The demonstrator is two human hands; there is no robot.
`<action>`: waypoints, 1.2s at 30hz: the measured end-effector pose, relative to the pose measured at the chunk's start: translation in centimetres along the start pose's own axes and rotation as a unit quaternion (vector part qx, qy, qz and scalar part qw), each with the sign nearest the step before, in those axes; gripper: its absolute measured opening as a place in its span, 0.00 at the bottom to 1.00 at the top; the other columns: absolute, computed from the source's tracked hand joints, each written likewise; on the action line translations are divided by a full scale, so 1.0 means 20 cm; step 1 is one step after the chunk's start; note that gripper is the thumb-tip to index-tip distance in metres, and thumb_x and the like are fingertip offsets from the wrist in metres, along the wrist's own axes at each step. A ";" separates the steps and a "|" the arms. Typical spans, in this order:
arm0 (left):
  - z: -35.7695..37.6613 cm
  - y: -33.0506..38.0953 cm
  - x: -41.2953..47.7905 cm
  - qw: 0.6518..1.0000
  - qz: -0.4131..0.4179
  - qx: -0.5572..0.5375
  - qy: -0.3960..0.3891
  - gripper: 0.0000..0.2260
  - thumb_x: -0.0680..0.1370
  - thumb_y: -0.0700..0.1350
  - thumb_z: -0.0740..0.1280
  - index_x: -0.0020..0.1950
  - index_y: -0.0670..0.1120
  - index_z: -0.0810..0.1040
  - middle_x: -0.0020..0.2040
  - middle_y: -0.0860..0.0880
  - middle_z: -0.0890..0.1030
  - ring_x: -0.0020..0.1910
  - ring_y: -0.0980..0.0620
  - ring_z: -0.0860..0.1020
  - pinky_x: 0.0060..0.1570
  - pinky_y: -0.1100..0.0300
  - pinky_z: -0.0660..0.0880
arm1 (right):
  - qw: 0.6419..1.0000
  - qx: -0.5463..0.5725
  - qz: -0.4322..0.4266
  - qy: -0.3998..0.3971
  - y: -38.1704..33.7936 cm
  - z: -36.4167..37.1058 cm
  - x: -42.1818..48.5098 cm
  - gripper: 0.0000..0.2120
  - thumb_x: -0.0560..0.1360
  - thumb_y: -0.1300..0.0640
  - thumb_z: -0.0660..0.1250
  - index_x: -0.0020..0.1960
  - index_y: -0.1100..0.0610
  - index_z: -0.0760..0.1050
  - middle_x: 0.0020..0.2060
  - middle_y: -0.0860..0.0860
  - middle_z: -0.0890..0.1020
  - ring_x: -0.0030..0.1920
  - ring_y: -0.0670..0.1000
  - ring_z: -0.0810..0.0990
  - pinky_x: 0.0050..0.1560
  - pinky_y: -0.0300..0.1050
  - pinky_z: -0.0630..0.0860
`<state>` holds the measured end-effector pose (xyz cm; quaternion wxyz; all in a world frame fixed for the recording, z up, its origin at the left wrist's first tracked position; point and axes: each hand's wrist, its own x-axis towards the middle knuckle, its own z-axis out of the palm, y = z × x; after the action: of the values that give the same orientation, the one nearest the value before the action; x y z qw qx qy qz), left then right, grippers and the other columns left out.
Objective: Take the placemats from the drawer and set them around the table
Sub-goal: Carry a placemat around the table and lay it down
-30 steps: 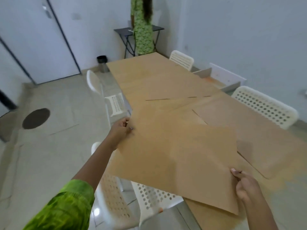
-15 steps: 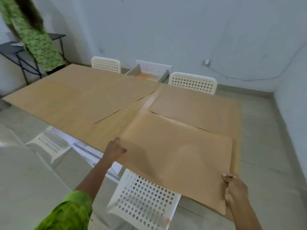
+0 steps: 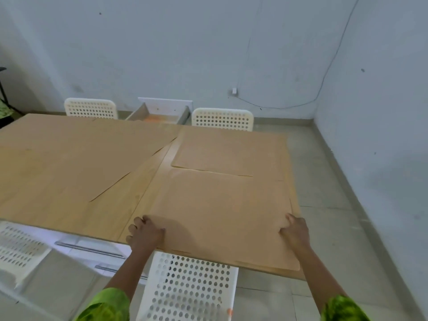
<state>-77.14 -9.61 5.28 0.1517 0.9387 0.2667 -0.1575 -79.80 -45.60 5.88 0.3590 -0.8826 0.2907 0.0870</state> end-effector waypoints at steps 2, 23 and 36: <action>0.00 0.00 0.01 1.000 -0.005 0.009 -0.003 0.32 0.77 0.55 0.61 0.74 0.41 0.54 0.69 0.43 0.58 0.69 0.41 0.59 0.66 0.46 0.60 | 1.000 -0.019 -0.001 -0.010 -0.01 0.02 -0.01 0.27 0.75 0.60 0.63 0.73 0.56 0.62 0.68 0.58 0.62 0.68 0.59 0.63 0.66 0.49 0.65; -0.09 -0.08 0.14 0.992 0.103 0.065 -0.040 0.29 0.78 0.56 0.59 0.75 0.49 0.53 0.71 0.42 0.55 0.71 0.41 0.56 0.68 0.45 0.59 | 0.992 -0.085 0.074 0.059 -0.13 0.17 -0.03 0.28 0.74 0.66 0.56 0.73 0.54 0.61 0.69 0.59 0.59 0.68 0.60 0.57 0.64 0.53 0.65; -0.07 -0.10 0.18 0.988 0.123 0.066 -0.059 0.31 0.77 0.57 0.60 0.75 0.49 0.52 0.70 0.41 0.56 0.69 0.39 0.58 0.67 0.45 0.61 | 0.983 -0.093 0.131 0.084 -0.16 0.19 -0.07 0.21 0.77 0.61 0.54 0.69 0.54 0.64 0.70 0.58 0.58 0.67 0.61 0.58 0.64 0.54 0.63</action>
<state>-75.11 -5.77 4.88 0.1236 0.9613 0.1287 -0.2101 -78.90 -40.53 5.60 0.2353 -0.8704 0.4239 0.0852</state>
